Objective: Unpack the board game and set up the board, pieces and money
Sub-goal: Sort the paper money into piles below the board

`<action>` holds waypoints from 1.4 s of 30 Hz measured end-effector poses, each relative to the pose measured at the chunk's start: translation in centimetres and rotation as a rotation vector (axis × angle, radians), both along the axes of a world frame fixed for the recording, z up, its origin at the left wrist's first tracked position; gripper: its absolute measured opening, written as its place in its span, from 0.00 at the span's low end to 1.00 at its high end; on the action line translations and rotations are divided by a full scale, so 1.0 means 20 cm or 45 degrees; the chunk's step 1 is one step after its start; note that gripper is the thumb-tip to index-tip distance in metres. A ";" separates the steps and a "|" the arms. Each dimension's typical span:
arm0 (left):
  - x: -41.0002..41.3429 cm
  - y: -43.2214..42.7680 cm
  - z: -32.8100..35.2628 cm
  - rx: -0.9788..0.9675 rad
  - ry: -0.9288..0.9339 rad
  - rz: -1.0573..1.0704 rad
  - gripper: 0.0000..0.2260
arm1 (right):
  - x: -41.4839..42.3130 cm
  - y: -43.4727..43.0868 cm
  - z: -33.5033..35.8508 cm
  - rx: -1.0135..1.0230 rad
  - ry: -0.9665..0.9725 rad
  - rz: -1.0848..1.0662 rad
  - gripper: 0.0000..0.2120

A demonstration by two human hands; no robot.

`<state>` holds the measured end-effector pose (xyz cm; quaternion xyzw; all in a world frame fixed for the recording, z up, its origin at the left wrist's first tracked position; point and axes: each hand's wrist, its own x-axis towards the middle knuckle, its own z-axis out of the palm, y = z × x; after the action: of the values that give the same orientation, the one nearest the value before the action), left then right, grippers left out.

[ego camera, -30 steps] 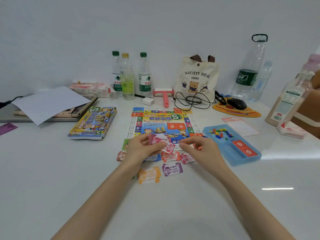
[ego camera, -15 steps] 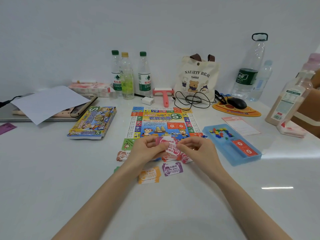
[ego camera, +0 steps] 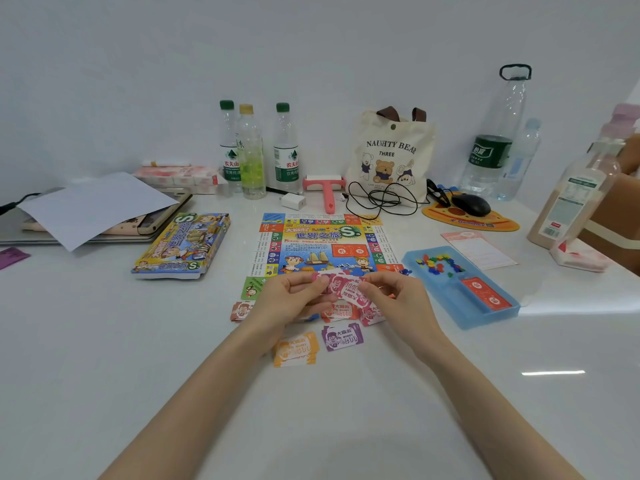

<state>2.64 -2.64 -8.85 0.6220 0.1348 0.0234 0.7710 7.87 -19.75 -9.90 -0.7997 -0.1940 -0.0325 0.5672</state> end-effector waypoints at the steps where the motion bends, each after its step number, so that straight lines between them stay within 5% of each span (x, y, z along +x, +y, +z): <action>1: 0.00 0.00 0.00 -0.012 0.003 0.003 0.07 | 0.00 0.00 0.00 0.006 0.008 -0.012 0.09; 11: 0.01 0.00 0.00 0.019 -0.059 0.160 0.02 | 0.02 -0.04 0.01 0.086 0.205 -0.080 0.01; 17: 0.01 0.03 0.00 -0.036 -0.049 0.183 0.06 | 0.05 -0.13 0.06 0.142 0.279 -0.113 0.05; 34: 0.01 0.03 0.00 0.024 -0.011 0.160 0.10 | 0.15 -0.20 0.04 -0.563 0.180 -0.104 0.08; 42: 0.01 0.03 0.00 0.015 -0.004 0.165 0.11 | 0.11 -0.17 0.04 -0.977 -0.121 -0.209 0.13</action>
<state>2.90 -1.95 -8.84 0.6165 0.1734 0.0752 0.7644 10.13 -23.08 -9.05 -0.9641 -0.1535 -0.0400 0.2130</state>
